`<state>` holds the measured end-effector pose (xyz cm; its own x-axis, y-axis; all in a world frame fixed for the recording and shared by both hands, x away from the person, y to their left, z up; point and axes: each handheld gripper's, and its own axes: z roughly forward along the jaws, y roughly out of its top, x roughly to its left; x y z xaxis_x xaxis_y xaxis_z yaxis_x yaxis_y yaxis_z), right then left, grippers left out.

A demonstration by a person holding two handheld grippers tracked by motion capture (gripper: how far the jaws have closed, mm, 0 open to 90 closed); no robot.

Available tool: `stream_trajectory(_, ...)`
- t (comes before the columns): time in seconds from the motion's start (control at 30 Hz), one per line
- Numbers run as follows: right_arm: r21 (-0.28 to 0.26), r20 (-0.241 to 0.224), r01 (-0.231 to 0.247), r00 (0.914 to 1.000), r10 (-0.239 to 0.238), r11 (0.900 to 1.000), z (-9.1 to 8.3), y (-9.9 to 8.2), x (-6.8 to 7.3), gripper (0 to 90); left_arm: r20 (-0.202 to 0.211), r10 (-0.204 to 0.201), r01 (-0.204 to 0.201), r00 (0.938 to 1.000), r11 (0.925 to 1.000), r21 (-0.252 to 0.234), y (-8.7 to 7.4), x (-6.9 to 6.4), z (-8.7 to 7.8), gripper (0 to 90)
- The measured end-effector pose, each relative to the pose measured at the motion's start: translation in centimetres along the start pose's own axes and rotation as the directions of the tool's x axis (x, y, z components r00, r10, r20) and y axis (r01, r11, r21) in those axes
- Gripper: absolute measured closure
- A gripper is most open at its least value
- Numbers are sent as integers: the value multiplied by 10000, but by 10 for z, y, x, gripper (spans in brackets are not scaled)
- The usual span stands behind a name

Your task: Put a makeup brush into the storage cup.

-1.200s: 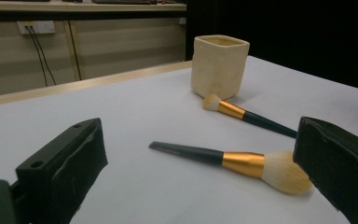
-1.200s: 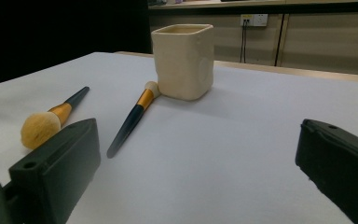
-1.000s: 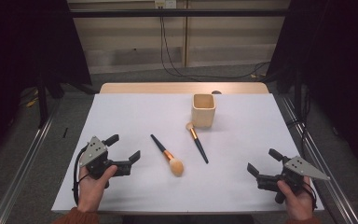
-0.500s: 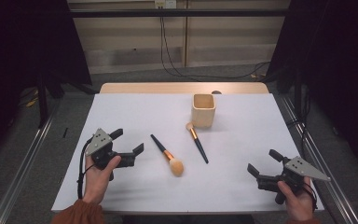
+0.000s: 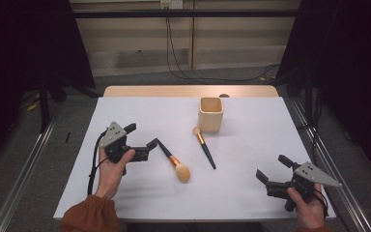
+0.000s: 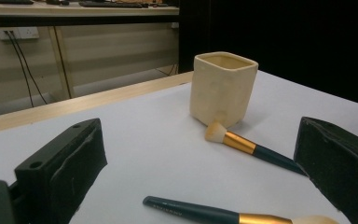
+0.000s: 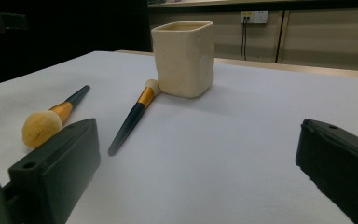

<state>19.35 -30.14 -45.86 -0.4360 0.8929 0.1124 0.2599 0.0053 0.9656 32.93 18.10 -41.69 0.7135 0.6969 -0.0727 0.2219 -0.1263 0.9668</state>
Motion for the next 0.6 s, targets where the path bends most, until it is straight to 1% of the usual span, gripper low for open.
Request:
stream_trajectory(0.07, 0, -11, 42, 10000, -42, 10000, 0, 0, 0, 0, 38, -41, 42, 10000, 10000, -78, 1, 0, 4, 20)
stream_trajectory(0.1, -1, -14, 41, 10000, -41, 10000, 0, 0, 0, 0, 57, -183, 184, 9998, 9998, -62, 1, 0, 6, 20)
stream_trajectory(0.13, 12, -12, 51, 10000, -51, 10000, 0, 0, 0, 0, 69, -164, 164, 9998, 9999, 43, 1, 1, 8, 20)
stream_trajectory(0.17, 35, 0, 31, 10000, -31, 10000, 0, 0, 0, 0, 94, -282, 281, 9996, 9996, 66, 1, 0, 11, 20)
stream_trajectory(0.23, 30, -10, 42, 10000, -42, 10000, 0, 0, 0, 0, 134, -228, 226, 9997, 9996, 160, 2, -1, 15, 20)
stream_trajectory(0.3, 39, -38, 85, 10000, -85, 10000, 0, 0, 0, 0, 194, -34, 30, 9998, 9998, 181, 5, 0, 19, 19)
stream_trajectory(0.37, 40, -35, 83, 10000, -83, 10000, 0, 0, 1, 0, 272, -57, 52, 9996, 9999, 162, 8, 0, 23, 17)
stream_trajectory(0.43, 44, -38, 86, 10000, -85, 10000, 0, 0, 0, 0, 273, 25, -30, 9996, 9998, 177, 12, 1, 28, 17)
stream_trajectory(0.5, 19, -40, 18, 10000, -17, 10000, 0, 0, 1, 0, 136, 74, -77, 9999, 9997, 227, 14, 0, 32, 15)
stream_trajectory(0.53, 27, -28, 12, 10000, -12, 10000, 1, -1, 1, 0, 135, 10, -14, 9999, 9996, 277, 15, -1, 35, 13)
stream_trajectory(0.6, 63, -40, 26, 10000, -26, 10000, 1, -1, 1, 0, 270, 177, -184, 9995, 9995, 268, 18, -1, 41, 14)
